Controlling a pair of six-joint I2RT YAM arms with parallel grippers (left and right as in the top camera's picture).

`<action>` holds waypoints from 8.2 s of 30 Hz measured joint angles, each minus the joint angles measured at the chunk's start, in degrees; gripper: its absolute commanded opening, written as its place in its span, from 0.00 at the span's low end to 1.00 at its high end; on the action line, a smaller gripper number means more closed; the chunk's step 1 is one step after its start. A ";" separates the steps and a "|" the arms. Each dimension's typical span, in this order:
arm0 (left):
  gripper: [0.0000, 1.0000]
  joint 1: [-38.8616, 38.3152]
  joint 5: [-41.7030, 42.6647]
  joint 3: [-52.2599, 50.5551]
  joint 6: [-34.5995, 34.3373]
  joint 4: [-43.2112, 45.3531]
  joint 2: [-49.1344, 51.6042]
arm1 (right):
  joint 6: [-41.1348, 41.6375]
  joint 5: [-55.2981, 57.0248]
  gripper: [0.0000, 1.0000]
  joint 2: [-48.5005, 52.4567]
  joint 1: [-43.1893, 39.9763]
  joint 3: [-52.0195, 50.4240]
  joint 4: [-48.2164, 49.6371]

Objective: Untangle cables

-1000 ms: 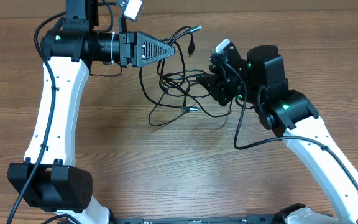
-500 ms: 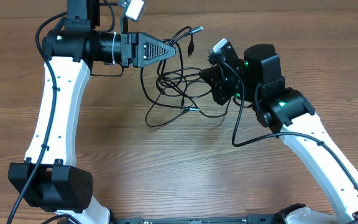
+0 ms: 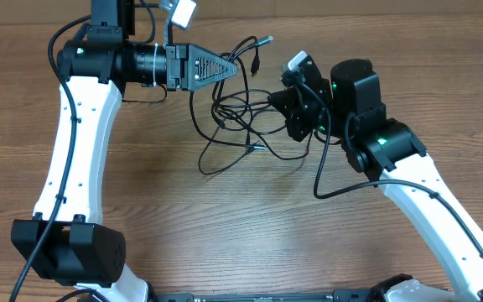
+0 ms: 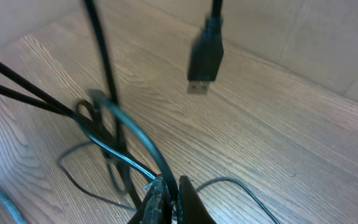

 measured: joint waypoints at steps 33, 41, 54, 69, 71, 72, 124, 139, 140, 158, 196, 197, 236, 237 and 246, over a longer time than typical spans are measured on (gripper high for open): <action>0.04 -0.20 -33.99 0.00 1.22 -11.82 0.00 | 1.49 16.68 0.70 -27.12 0.00 0.00 -4.04; 0.04 -0.20 -21.49 0.00 6.14 -11.87 0.00 | 1.20 17.07 0.77 -19.63 -0.02 0.00 -8.72; 0.04 -0.20 -7.61 0.00 7.76 -11.61 0.00 | 1.07 15.67 0.80 -8.26 0.00 0.00 -9.09; 0.05 -0.20 2.25 0.00 7.56 -9.68 0.00 | -3.13 13.55 0.79 -6.62 -0.02 0.00 -9.49; 0.04 -0.20 3.19 0.00 7.54 -9.68 0.00 | -3.45 13.53 0.76 -6.62 -0.02 0.00 -9.42; 0.04 -0.20 3.63 0.00 7.56 -9.68 0.00 | -3.58 13.53 0.72 -6.62 -0.02 0.00 -9.44; 0.04 -1.75 -43.39 0.00 -3.23 -13.33 -0.02 | 4.07 16.00 0.04 -19.47 0.00 0.00 -2.54; 0.05 -2.40 -50.58 0.00 -4.48 -14.67 -0.74 | 4.42 16.00 0.04 -29.51 0.00 -0.02 4.74; 0.04 -2.40 -51.10 0.00 -4.48 -14.78 -0.76 | 4.42 16.00 0.04 -29.59 0.00 -0.02 4.72; 0.05 -3.02 -79.84 0.00 -11.23 -17.33 -0.92 | 4.52 33.51 0.04 -29.38 0.46 -0.35 -0.48; 0.05 4.50 -89.96 0.00 -21.05 -19.37 -0.96 | 4.50 73.64 0.04 -29.27 1.16 -0.35 -9.84; 0.04 5.09 -89.96 0.00 -21.05 -19.37 -0.96 | 4.52 73.70 0.04 -29.27 1.16 -0.35 -9.84; 0.04 11.19 -52.19 0.00 -7.85 -15.37 -0.96 | 8.63 32.54 1.00 -6.73 0.04 -0.33 -21.22; 0.04 11.19 -51.39 0.00 -7.32 -15.37 -0.96 | 8.63 31.85 1.00 -6.73 0.04 -0.33 -21.29; 0.04 10.95 -30.95 0.00 7.74 -19.34 -0.96 | 8.81 20.61 1.00 -6.75 0.04 -0.33 -21.49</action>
